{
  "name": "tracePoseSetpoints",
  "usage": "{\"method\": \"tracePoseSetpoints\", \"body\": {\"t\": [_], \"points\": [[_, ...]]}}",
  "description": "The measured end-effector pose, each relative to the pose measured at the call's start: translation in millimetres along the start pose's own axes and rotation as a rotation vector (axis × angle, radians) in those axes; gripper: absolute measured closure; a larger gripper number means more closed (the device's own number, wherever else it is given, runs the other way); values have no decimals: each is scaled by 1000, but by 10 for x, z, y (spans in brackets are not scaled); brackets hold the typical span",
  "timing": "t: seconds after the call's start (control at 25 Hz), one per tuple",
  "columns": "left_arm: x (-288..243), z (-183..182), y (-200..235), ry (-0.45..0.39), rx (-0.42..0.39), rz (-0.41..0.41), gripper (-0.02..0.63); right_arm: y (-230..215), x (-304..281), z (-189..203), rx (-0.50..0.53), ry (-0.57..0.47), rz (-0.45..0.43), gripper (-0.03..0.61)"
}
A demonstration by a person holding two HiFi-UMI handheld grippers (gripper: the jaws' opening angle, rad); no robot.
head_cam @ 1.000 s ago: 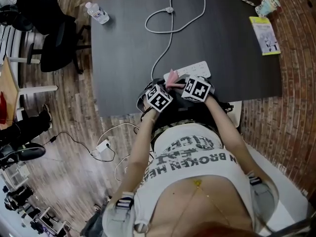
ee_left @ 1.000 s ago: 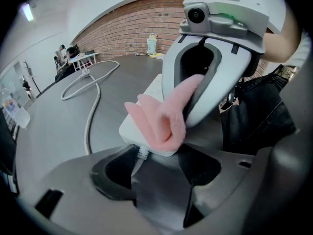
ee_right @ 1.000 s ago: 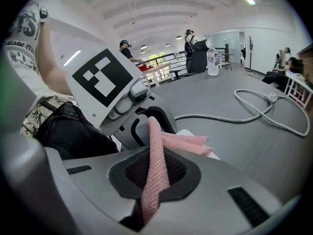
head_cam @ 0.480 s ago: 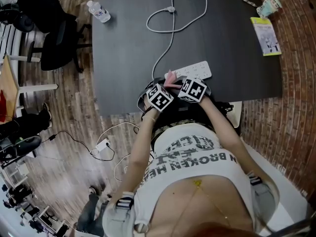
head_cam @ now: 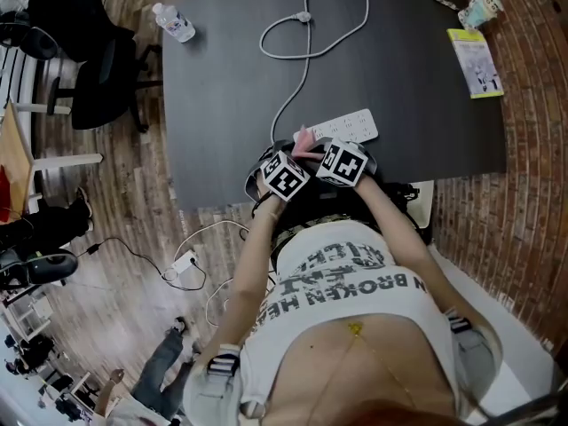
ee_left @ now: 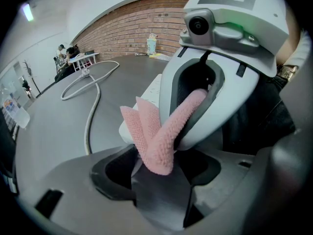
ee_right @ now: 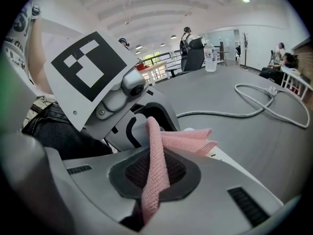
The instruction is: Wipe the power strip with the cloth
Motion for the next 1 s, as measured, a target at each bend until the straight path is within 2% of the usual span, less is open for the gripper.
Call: {"method": "tracePoseSetpoints", "body": {"t": [0.32,1.0], "points": [[12,5,15,0,1,0,350,-27,16,22,16,12,15,563],[4,-3,3,-1,0,3,350,-276,280,238,-67,-2,56,563]]}}
Point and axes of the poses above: the fingertips, and each gripper's own axes: x backward along the fingers, y to its left, z out of its underside, the point moved 3 cm from there along x, backward along the fingers, and after that the axes turned 8 degrees about -x, right-handed, at the moved point
